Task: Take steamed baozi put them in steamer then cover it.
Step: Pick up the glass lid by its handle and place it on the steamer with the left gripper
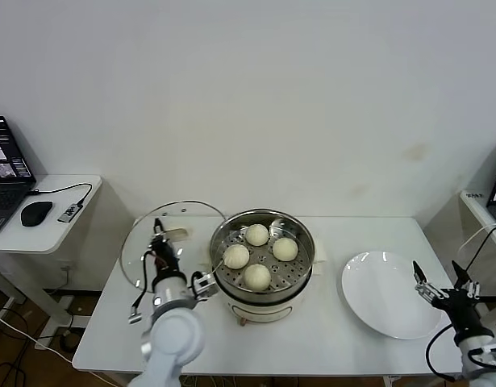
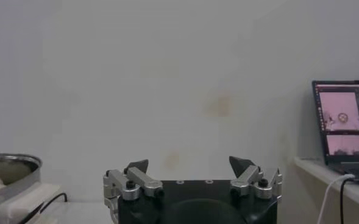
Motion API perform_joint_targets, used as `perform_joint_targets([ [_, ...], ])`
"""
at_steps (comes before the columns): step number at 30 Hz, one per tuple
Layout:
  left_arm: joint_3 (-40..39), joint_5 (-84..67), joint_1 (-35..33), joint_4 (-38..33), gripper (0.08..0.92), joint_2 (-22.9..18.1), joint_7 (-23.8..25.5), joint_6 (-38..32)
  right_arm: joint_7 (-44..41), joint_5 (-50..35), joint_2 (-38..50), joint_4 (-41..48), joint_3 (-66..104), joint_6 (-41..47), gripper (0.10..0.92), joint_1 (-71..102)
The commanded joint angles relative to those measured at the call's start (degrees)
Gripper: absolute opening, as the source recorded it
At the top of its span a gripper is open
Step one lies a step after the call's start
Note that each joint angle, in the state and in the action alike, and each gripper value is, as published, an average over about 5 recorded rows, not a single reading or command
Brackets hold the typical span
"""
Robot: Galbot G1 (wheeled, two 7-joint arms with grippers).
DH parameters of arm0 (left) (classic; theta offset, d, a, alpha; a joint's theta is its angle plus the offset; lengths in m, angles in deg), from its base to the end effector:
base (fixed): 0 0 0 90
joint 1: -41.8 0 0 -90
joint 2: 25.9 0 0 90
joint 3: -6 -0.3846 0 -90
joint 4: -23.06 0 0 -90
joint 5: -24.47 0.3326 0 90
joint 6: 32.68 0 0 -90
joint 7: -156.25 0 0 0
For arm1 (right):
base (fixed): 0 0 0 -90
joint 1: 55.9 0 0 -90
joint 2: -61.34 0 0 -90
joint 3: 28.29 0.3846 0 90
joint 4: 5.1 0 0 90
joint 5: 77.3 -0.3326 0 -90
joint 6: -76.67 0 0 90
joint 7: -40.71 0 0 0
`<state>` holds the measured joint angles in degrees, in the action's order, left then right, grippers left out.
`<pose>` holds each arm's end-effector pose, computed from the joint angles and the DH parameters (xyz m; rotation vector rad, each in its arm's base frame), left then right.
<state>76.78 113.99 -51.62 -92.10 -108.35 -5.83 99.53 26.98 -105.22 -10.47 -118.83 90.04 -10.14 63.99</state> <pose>0.2686 -0.0663 -0.2706 0.3925 -2.1931 -1.8859 0.1361 -0.2155 -0.3010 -0.0819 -3.1305 0.0086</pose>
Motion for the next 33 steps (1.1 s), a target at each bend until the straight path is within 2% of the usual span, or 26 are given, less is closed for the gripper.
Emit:
perform_joint_targets([
  [1, -6.76, 3.56, 9.00, 8.17, 0.143, -4.51, 2.12, 2.36, 0.00, 1.76, -2.48, 0.37, 0.30, -0.23, 0.823, -0.82],
  [7, -10.26, 5.22, 12.03, 12.29, 0.143, -7.15, 2.46, 2.42, -0.01, 2.08, -2.99, 0.62, 1.12, -0.58, 0.823, -0.53],
  [13, -12.88, 6.08, 11.47, 13.58, 0.143, -9.35, 2.94, 2.43, -0.01, 2.04, -3.19, 0.55, 2.02, -0.65, 0.823, -0.37],
  [28, -19.91, 6.06, 11.68, 15.48, 0.143, -9.89, 3.07, 2.47, 0.00, 2.53, -4.23, 0.70, 2.94, -0.56, 0.823, -0.89],
  [33, -19.83, 6.01, 11.42, 16.33, 0.143, -9.93, 2.34, 2.48, -0.05, 2.54, -4.30, 0.87, 3.09, -0.70, 0.823, -0.80],
])
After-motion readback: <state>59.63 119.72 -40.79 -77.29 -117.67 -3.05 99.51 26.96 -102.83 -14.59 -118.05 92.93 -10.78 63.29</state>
